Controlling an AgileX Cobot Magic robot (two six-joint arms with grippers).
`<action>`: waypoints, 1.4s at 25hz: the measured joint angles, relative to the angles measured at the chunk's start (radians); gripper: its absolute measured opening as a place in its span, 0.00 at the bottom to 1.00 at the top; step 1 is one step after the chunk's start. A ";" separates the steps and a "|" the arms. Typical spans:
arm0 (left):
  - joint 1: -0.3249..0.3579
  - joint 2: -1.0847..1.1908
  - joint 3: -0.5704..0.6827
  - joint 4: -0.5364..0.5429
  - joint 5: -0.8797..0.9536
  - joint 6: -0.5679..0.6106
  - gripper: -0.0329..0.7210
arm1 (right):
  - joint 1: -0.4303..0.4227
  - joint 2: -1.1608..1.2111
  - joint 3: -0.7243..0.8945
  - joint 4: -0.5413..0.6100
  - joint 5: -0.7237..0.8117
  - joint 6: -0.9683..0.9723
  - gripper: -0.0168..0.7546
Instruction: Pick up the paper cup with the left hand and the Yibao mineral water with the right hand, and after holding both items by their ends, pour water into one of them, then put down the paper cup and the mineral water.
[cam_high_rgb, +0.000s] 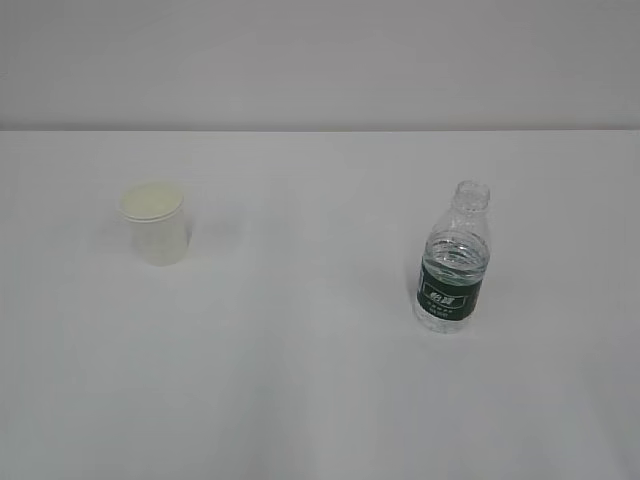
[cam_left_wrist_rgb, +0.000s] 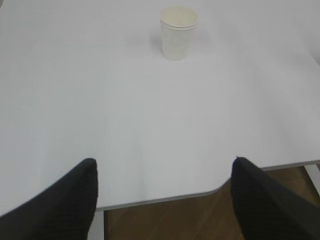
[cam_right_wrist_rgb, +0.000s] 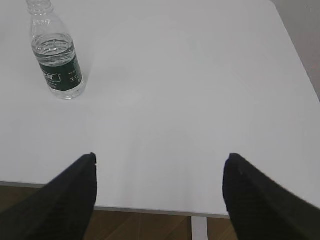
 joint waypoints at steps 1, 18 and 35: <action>0.000 0.000 0.000 0.000 0.000 0.000 0.83 | 0.000 0.000 0.000 0.000 0.000 0.000 0.79; 0.000 0.000 0.000 0.000 0.000 0.000 0.83 | 0.000 0.000 0.000 0.000 0.000 0.000 0.79; 0.000 0.000 0.000 0.000 0.000 0.000 0.82 | 0.000 0.000 0.000 0.000 0.000 0.000 0.79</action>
